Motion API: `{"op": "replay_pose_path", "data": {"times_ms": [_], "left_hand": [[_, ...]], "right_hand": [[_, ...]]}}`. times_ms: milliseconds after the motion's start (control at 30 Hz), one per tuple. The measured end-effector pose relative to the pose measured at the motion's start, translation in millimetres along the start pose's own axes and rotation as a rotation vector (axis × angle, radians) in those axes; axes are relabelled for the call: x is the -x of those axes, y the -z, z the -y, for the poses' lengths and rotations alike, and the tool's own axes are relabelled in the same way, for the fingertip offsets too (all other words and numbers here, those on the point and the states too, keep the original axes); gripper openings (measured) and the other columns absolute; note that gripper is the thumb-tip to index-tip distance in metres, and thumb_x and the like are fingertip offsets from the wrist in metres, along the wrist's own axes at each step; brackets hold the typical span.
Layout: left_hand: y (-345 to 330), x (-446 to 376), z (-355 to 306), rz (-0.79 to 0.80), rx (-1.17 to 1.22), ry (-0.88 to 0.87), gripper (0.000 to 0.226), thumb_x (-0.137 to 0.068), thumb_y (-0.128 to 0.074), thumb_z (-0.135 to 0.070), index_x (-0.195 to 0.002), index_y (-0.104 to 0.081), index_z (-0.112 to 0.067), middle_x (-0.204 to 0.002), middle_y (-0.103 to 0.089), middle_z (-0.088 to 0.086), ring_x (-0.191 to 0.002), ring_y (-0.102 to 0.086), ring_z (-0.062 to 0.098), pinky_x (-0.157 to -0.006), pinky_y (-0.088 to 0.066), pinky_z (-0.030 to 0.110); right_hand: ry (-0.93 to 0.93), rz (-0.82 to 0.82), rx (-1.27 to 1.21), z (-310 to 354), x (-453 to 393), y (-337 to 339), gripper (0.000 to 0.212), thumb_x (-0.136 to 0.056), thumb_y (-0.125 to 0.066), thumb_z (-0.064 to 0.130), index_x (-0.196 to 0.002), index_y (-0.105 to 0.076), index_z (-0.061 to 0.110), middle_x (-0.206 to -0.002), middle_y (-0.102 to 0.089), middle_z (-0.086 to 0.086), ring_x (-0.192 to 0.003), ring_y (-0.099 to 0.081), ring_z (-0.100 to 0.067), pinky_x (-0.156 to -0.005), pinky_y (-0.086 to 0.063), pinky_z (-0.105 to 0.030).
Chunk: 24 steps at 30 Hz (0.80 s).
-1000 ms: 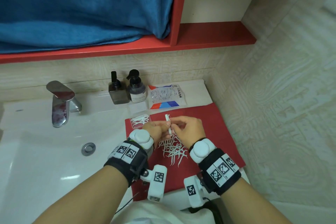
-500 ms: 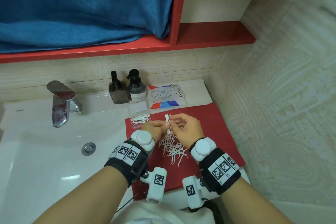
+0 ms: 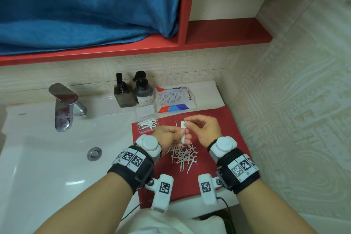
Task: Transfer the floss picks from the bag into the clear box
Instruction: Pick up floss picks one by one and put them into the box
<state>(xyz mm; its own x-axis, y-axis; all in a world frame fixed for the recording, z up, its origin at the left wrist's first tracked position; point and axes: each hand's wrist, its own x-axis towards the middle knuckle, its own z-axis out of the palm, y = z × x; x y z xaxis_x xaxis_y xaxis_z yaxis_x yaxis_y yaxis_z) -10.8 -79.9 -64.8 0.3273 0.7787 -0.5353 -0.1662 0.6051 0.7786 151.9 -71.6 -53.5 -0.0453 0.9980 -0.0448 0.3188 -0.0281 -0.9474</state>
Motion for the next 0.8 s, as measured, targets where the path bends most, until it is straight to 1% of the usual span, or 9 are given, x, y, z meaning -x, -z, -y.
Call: {"op": "replay_pose_path", "data": {"times_ms": [100,200,333,367,500,600,667,733,800], "left_hand": [[-2,3,-3,0.046,0.007,-0.015,0.016,-0.093,-0.057,-0.011,-0.098,-0.07,-0.004,-0.088,-0.075,0.011,-0.074,-0.072,0.018,-0.061,-0.051,0.021],[-2,3,-4,0.025,-0.017,-0.05,0.014,-0.092,-0.058,-0.011,-0.094,-0.071,-0.006,-0.087,-0.074,0.011,-0.073,-0.071,0.017,-0.063,-0.052,0.021],[0,0,-2,-0.021,-0.13,-0.102,0.015,-0.091,-0.061,-0.011,-0.085,-0.074,-0.008,-0.082,-0.074,0.012,-0.075,-0.071,0.02,-0.08,-0.055,0.037],[0,0,-2,-0.039,-0.15,-0.106,0.014,-0.091,-0.061,-0.009,-0.085,-0.074,-0.008,-0.079,-0.074,0.011,-0.072,-0.071,0.019,-0.079,-0.056,0.037],[-1,2,-2,-0.13,-0.169,-0.119,0.011,-0.09,-0.061,-0.007,-0.089,-0.071,-0.002,-0.077,-0.073,0.009,-0.064,-0.07,0.013,-0.06,-0.055,0.023],[1,0,-2,-0.183,-0.176,-0.117,0.01,-0.09,-0.062,-0.007,-0.088,-0.07,-0.003,-0.082,-0.073,0.011,-0.063,-0.069,0.013,-0.065,-0.055,0.027],[0,0,-4,-0.196,-0.177,-0.12,0.011,-0.091,-0.061,-0.007,-0.092,-0.069,0.0,-0.081,-0.072,0.01,-0.06,-0.069,0.01,-0.058,-0.054,0.021],[0,-1,-6,-0.203,-0.179,-0.121,0.011,-0.091,-0.06,-0.006,-0.093,-0.069,0.0,-0.081,-0.072,0.01,-0.059,-0.069,0.008,-0.054,-0.053,0.017],[-1,-1,-6,-0.205,-0.187,-0.113,0.011,-0.092,-0.06,-0.007,-0.093,-0.069,-0.002,-0.082,-0.072,0.009,-0.059,-0.069,0.008,-0.056,-0.052,0.018]], "right_hand": [[0.023,-0.045,-0.002,2,0,0,0.013,-0.082,-0.077,0.011,-0.09,-0.078,0.021,-0.085,-0.075,0.005,-0.078,-0.07,-0.007,-0.073,-0.053,-0.018],[-0.001,-0.036,-0.015,2,2,-2,0.012,-0.085,-0.074,0.014,-0.096,-0.078,0.017,-0.086,-0.075,0.007,-0.081,-0.072,-0.004,-0.073,-0.053,-0.014],[-0.021,0.01,0.042,5,7,-3,0.013,-0.084,-0.075,0.02,-0.096,-0.078,0.015,-0.085,-0.077,0.004,-0.077,-0.073,-0.006,-0.071,-0.055,-0.015],[-0.031,0.02,0.07,5,7,-3,0.013,-0.085,-0.075,0.022,-0.096,-0.078,0.017,-0.084,-0.076,0.004,-0.076,-0.073,-0.005,-0.07,-0.055,-0.015],[-0.072,0.032,0.244,-2,0,-4,0.019,-0.089,-0.067,0.027,-0.107,-0.074,0.024,-0.094,-0.075,0.008,-0.085,-0.07,-0.003,-0.079,-0.053,-0.017],[-0.152,0.002,0.415,-11,-4,-1,0.019,-0.091,-0.063,0.021,-0.107,-0.071,0.023,-0.094,-0.071,0.007,-0.08,-0.065,-0.007,-0.074,-0.051,-0.021],[-0.187,0.034,0.524,-19,-4,3,0.018,-0.09,-0.063,0.017,-0.107,-0.07,0.021,-0.094,-0.07,0.006,-0.078,-0.063,-0.008,-0.074,-0.052,-0.023],[-0.208,0.101,0.57,-28,-1,4,0.024,-0.085,-0.07,0.021,-0.109,-0.067,0.019,-0.097,-0.07,0.003,-0.078,-0.064,-0.01,-0.076,-0.055,-0.025],[-0.22,0.149,0.601,-36,3,4,0.034,-0.078,-0.078,0.027,-0.108,-0.067,0.017,-0.096,-0.069,0.002,-0.078,-0.065,-0.011,-0.075,-0.055,-0.024]]}}
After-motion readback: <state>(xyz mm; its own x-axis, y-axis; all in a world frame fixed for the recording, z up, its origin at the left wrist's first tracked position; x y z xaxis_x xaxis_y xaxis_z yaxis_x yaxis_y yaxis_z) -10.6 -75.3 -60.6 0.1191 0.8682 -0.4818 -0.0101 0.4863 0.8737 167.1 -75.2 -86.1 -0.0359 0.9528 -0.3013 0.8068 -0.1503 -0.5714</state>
